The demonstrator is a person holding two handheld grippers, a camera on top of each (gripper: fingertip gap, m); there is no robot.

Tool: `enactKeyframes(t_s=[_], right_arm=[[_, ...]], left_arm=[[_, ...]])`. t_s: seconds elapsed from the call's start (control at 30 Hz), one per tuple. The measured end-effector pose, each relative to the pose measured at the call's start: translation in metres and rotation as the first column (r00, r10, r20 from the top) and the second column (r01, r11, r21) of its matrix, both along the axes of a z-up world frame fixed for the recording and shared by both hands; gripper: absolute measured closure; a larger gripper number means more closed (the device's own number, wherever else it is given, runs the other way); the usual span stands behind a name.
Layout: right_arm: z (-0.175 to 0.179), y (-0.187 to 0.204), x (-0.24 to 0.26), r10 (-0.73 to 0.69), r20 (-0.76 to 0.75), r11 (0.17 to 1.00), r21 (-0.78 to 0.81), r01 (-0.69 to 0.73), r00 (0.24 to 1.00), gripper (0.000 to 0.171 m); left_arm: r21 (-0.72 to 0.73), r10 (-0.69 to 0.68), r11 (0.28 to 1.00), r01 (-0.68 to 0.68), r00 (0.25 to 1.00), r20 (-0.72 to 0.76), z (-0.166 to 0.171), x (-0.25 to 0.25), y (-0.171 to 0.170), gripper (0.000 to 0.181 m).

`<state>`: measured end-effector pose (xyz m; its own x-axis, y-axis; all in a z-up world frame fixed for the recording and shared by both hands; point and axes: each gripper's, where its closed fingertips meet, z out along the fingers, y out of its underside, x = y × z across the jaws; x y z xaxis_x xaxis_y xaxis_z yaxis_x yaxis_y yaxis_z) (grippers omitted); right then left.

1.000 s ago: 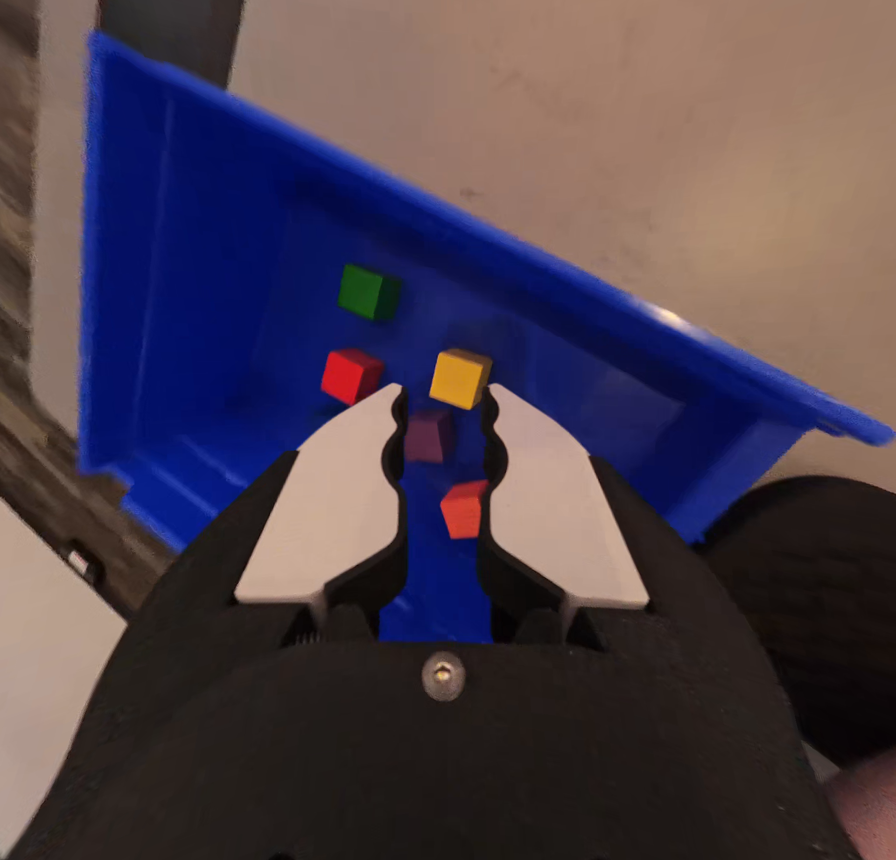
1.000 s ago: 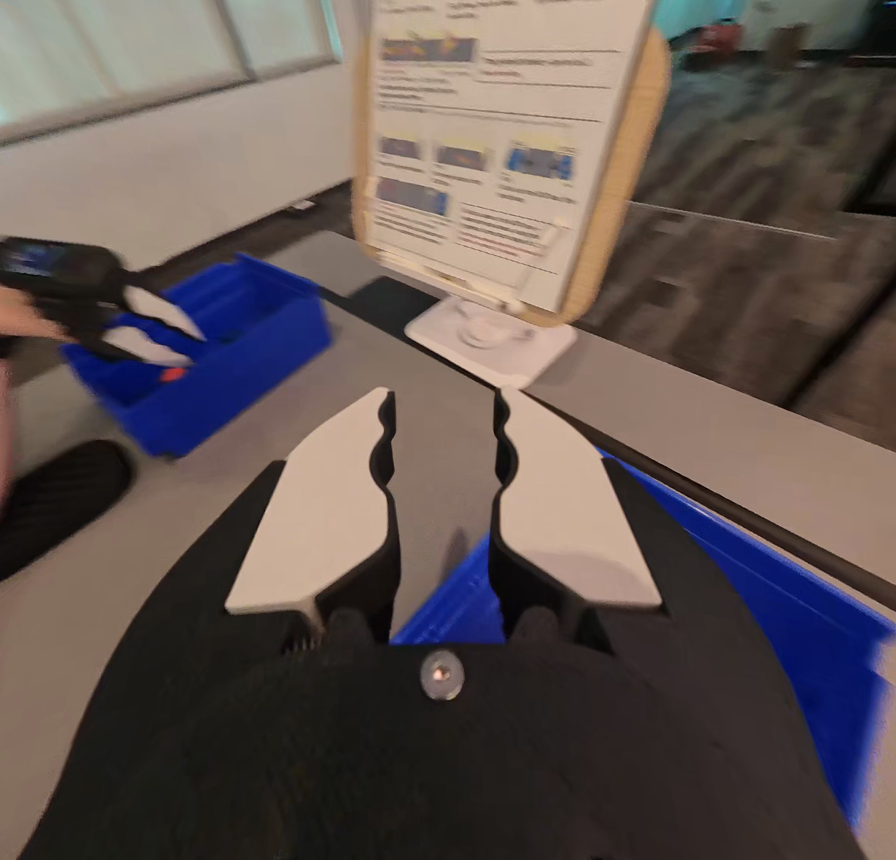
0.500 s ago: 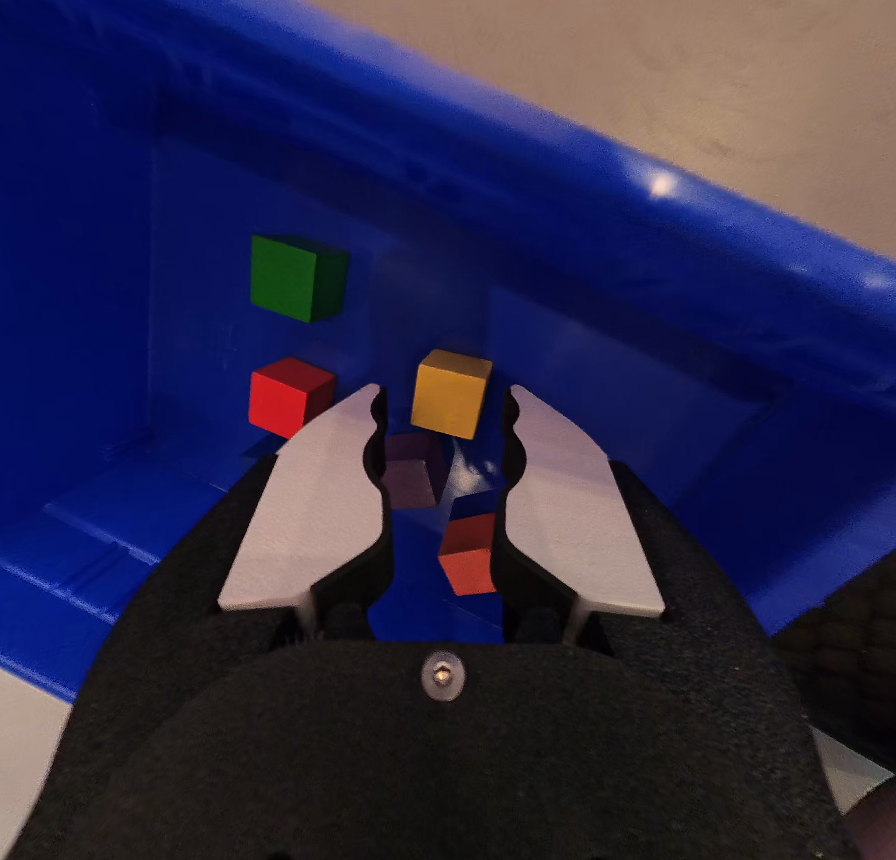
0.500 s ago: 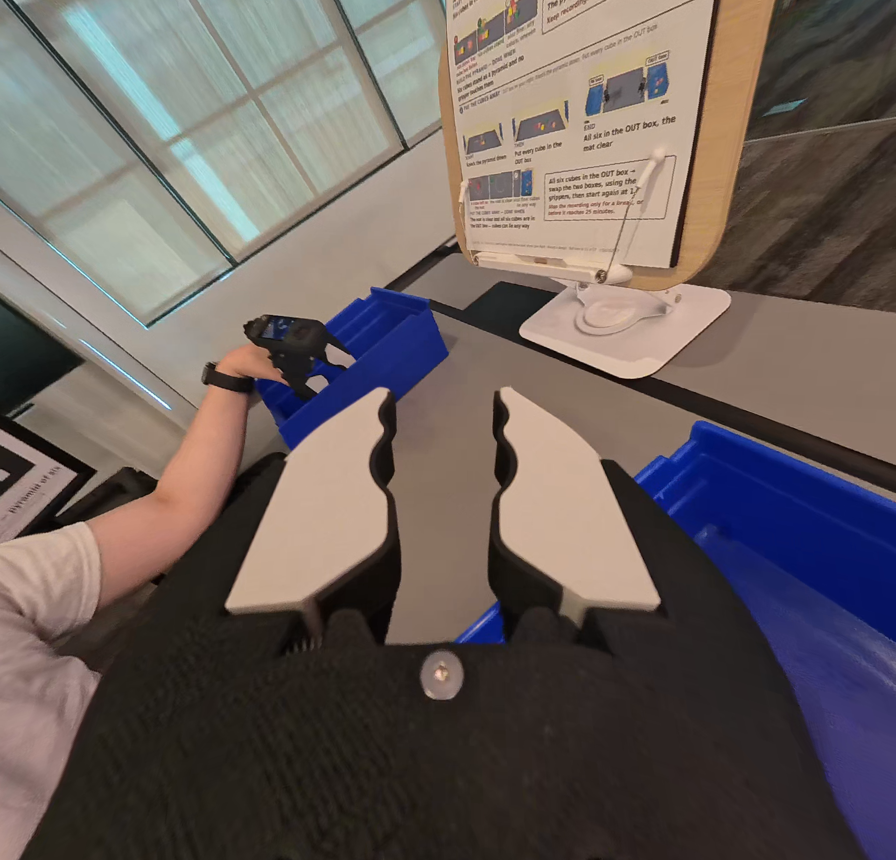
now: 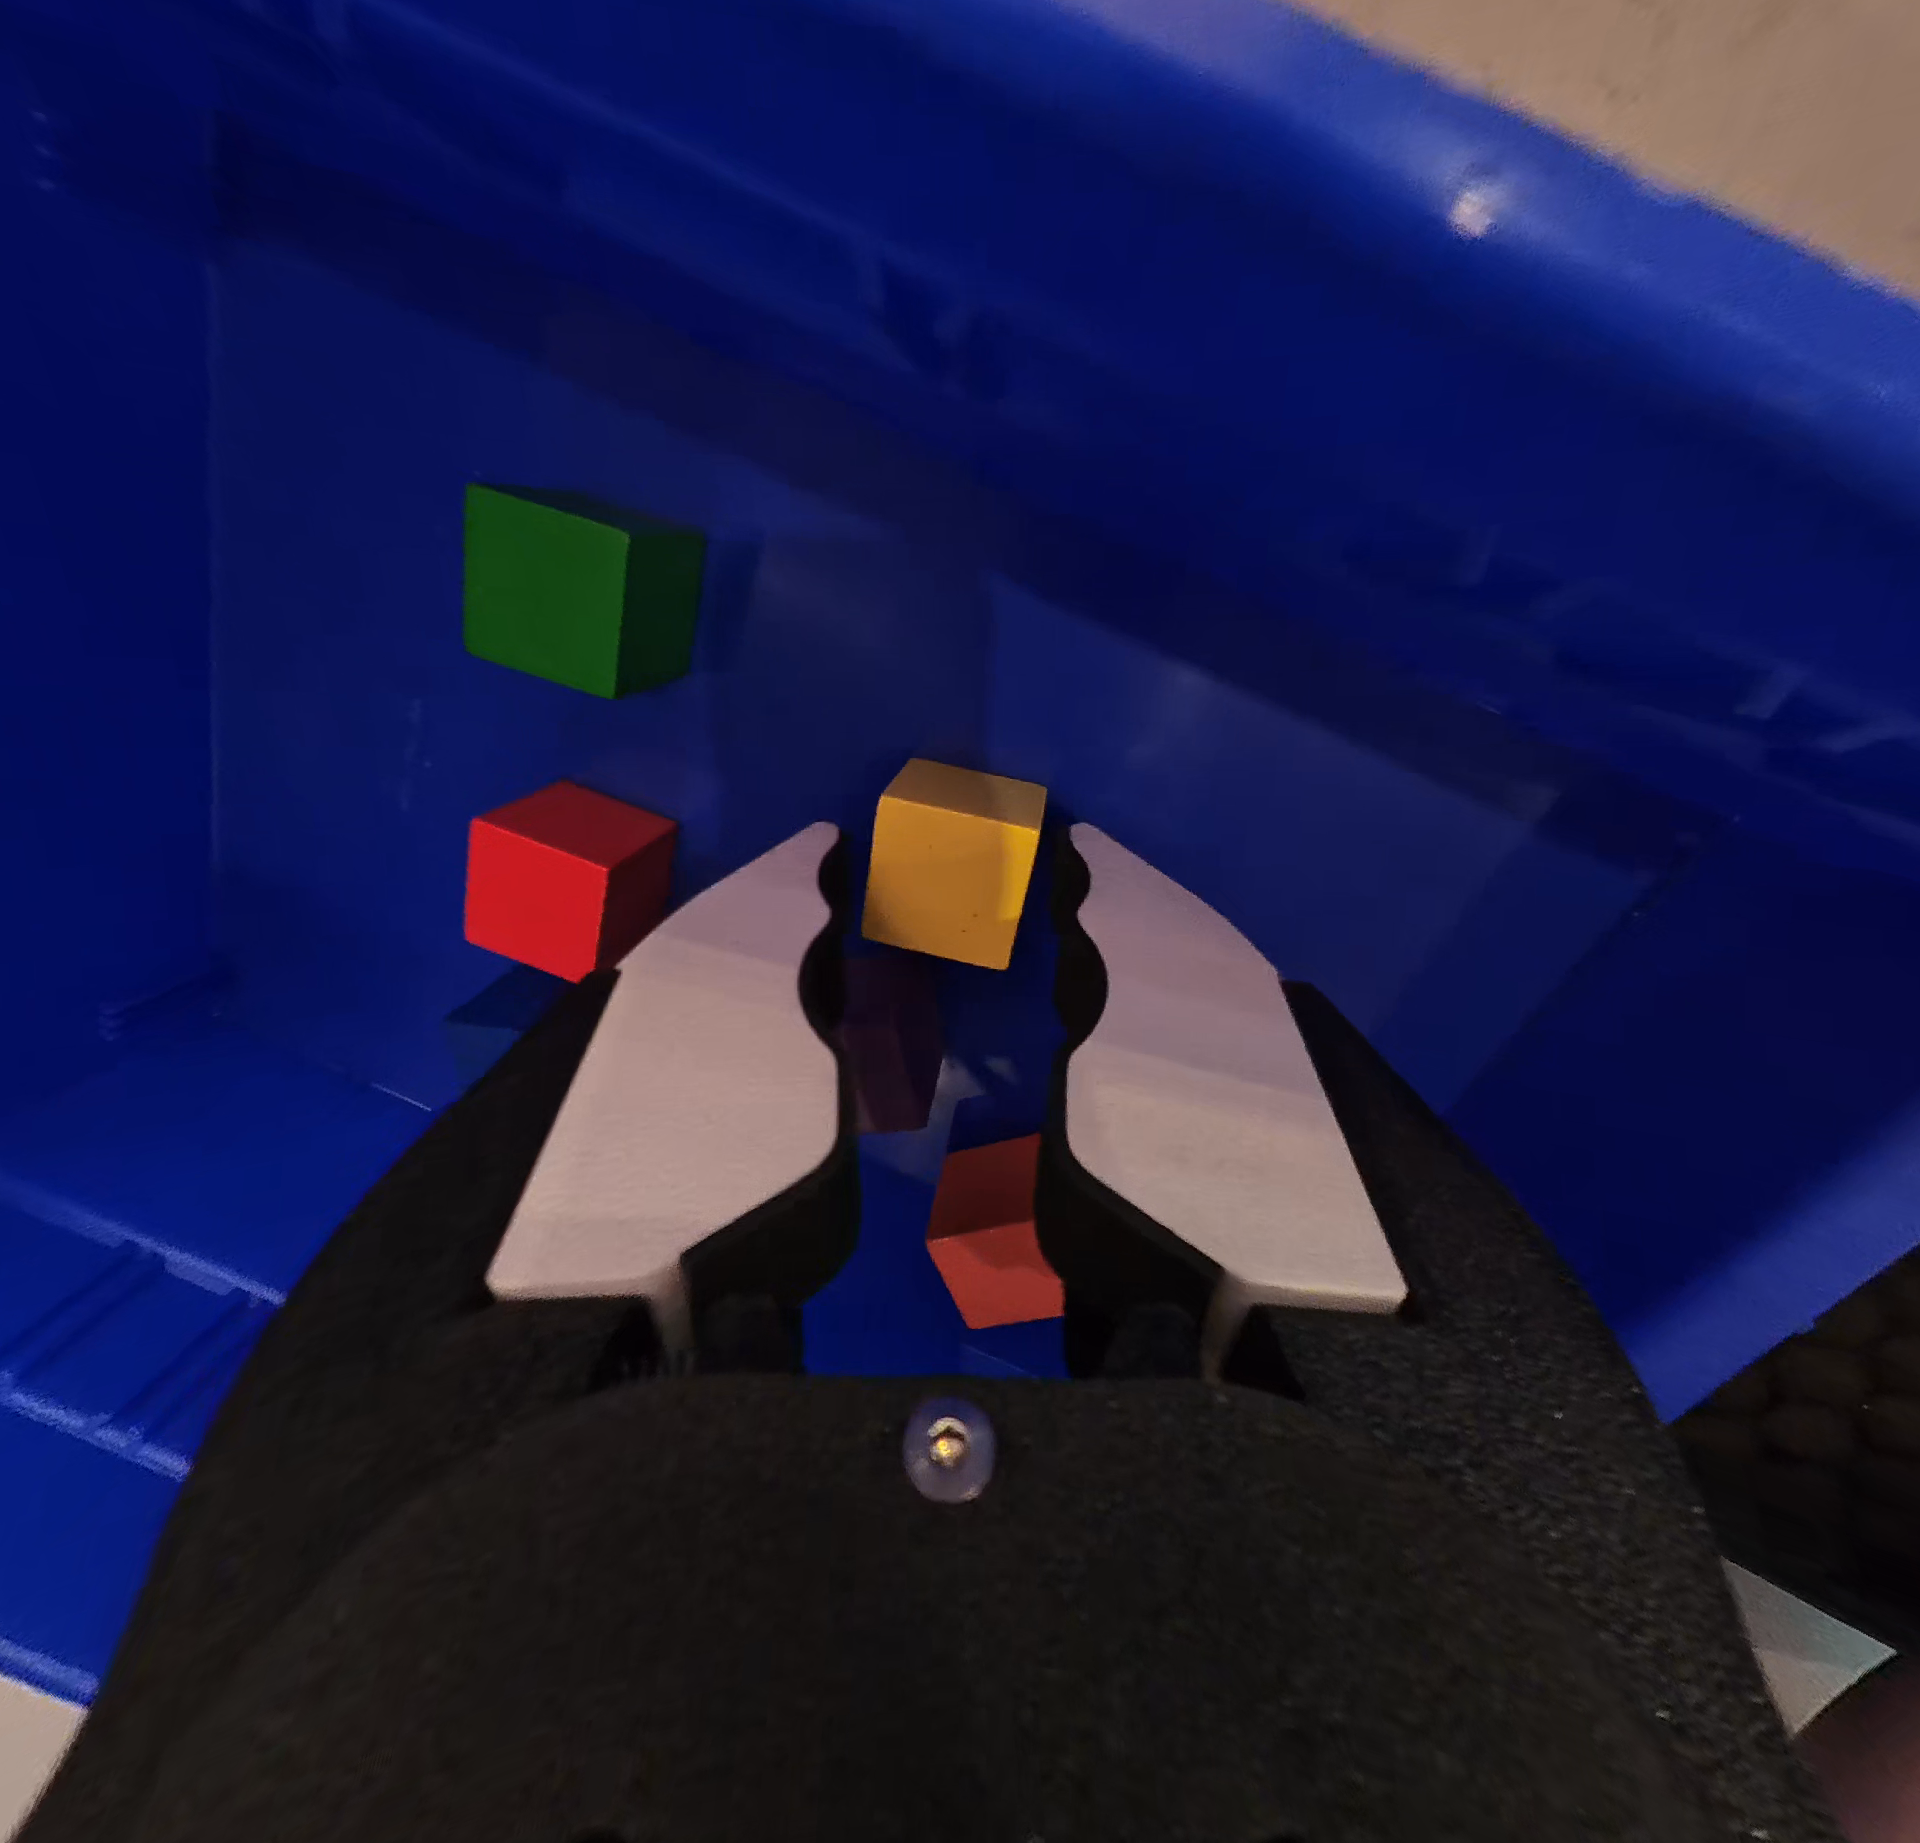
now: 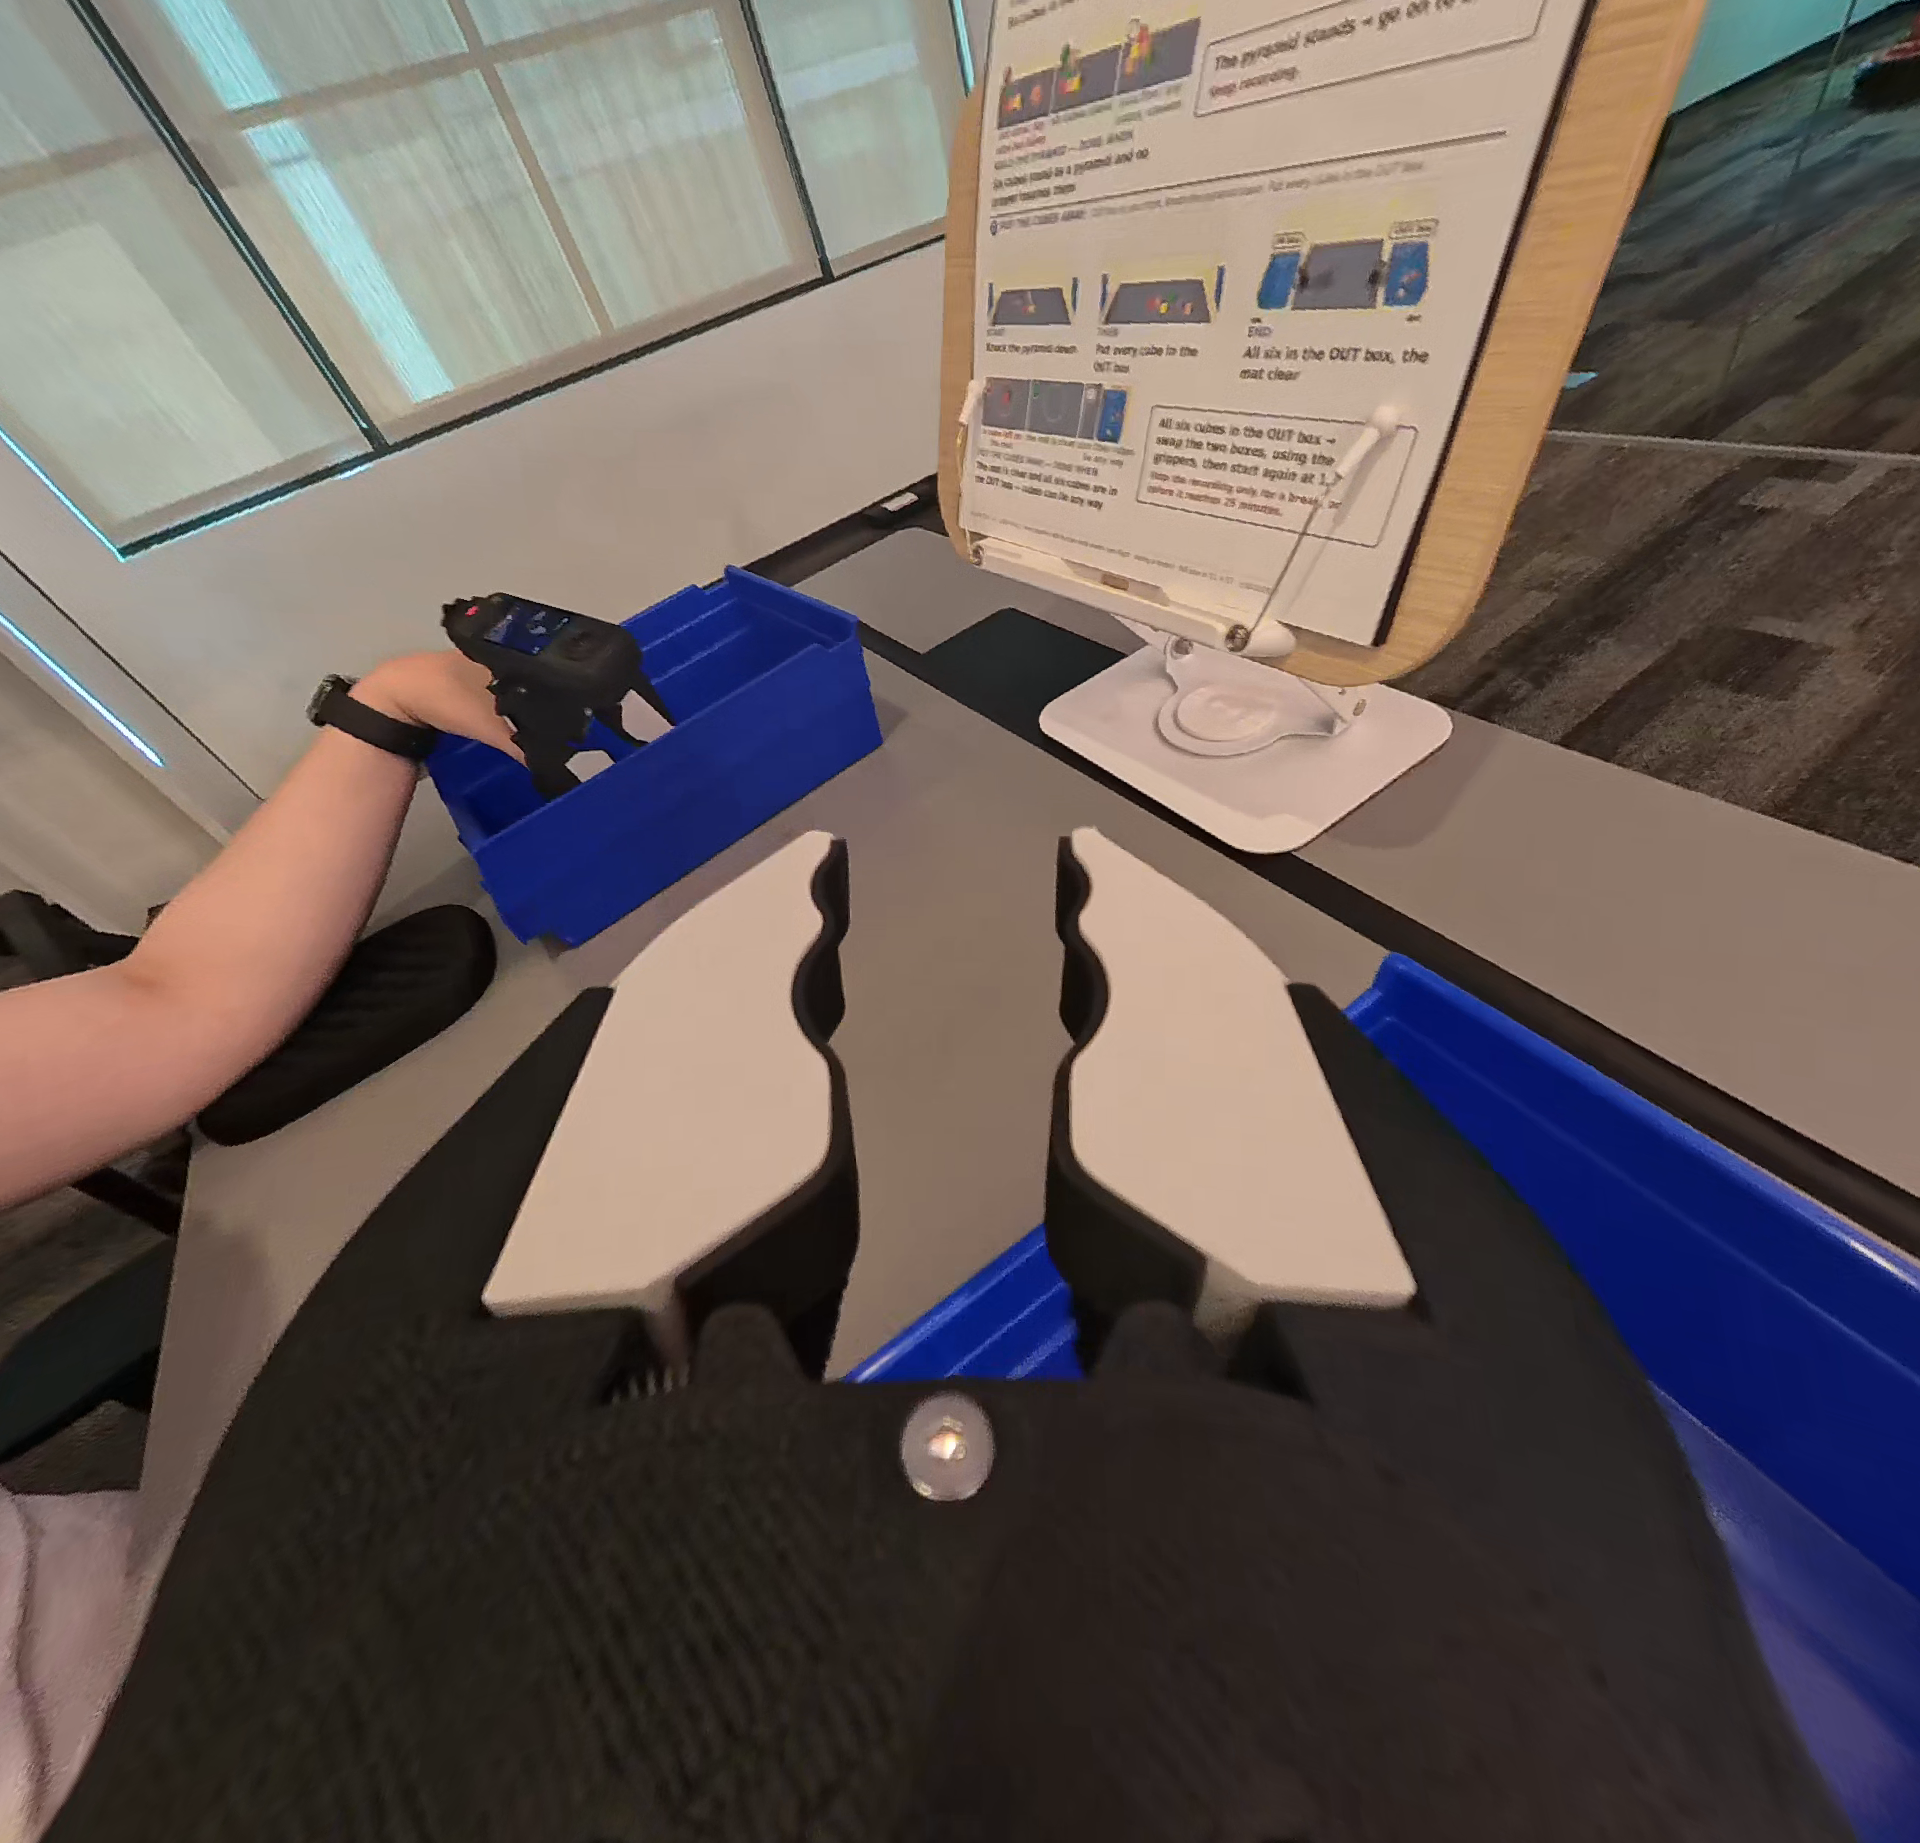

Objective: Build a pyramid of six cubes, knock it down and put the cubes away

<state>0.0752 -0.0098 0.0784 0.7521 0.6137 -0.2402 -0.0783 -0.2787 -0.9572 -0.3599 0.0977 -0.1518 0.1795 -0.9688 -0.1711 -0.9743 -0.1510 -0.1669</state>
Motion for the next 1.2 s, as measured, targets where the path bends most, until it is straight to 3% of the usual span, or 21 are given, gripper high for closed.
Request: enactKeyframes(t_s=[0.07, 0.1, 0.2, 0.37, 0.53, 0.7, 0.83, 0.93, 1.03, 1.1, 1.2], right_arm=[[0.006, -0.003, -0.003, 0.021, -0.007, 0.999, 0.04, -0.02, 1.0, 0.137], [0.011, -0.005, -0.003, 0.024, 0.006, 0.996, 0.089, -0.025, 1.0, 0.148], [0.033, -0.013, 0.002, -0.064, 0.077, 0.942, 0.334, 0.034, 0.995, 0.163], [0.03, -0.015, 0.001, -0.078, 0.124, 0.944, 0.327, 0.033, 0.989, 0.151], [0.029, -0.013, 0.0, -0.086, 0.125, 0.937, 0.348, 0.038, 0.988, 0.15], [0.031, -0.018, 0.0, -0.118, 0.202, 0.907, 0.42, 0.023, 0.972, 0.153], [0.028, -0.019, 0.003, -0.134, 0.235, 0.912, 0.41, 0.026, 0.963, 0.156], [0.027, -0.022, 0.001, -0.121, 0.266, 0.915, 0.402, 0.004, 0.956, 0.156], [0.021, -0.025, -0.004, -0.091, 0.301, 0.928, 0.371, -0.029, 0.949, 0.156], [0.018, -0.023, -0.001, -0.119, 0.335, 0.931, 0.365, -0.013, 0.935, 0.156], [0.02, -0.019, 0.014, -0.246, 0.374, 0.906, 0.417, 0.075, 0.894, 0.156]], left_arm=[[-0.006, -0.005, 1.0, 0.005, 1.0, -0.004, 0.0, 0.0, -0.002, 0.148], [-0.012, -0.007, 1.0, 0.007, 1.0, -0.008, -0.001, 0.0, -0.002, 0.151], [-0.017, -0.003, 1.0, 0.002, 1.0, -0.011, -0.001, 0.0, -0.003, 0.151], [-0.013, -0.008, 1.0, 0.008, 1.0, -0.023, 0.0, 0.0, -0.003, 0.152], [0.029, 0.016, 0.999, -0.016, 1.0, -0.013, 0.011, 0.0, 0.0, 0.152], [0.2, 0.121, 0.973, -0.119, 0.993, 0.001, 0.061, -0.025, 0.007, 0.152], [0.45, 0.213, 0.863, -0.231, 0.973, 0.091, 0.137, -0.038, 0.003, 0.152], [0.584, 0.09, 0.792, -0.177, 0.98, 0.175, 0.18, 0.009, -0.016, 0.152], [0.568, -0.187, 0.823, -0.001, 0.943, 0.273, 0.184, 0.101, -0.055, 0.153], [0.493, -0.329, 0.861, 0.127, 0.878, 0.348, 0.169, 0.164, -0.087, 0.153], [0.187, -0.278, 0.959, 0.211, 0.815, 0.508, 0.135, 0.239, -0.134, 0.153]])
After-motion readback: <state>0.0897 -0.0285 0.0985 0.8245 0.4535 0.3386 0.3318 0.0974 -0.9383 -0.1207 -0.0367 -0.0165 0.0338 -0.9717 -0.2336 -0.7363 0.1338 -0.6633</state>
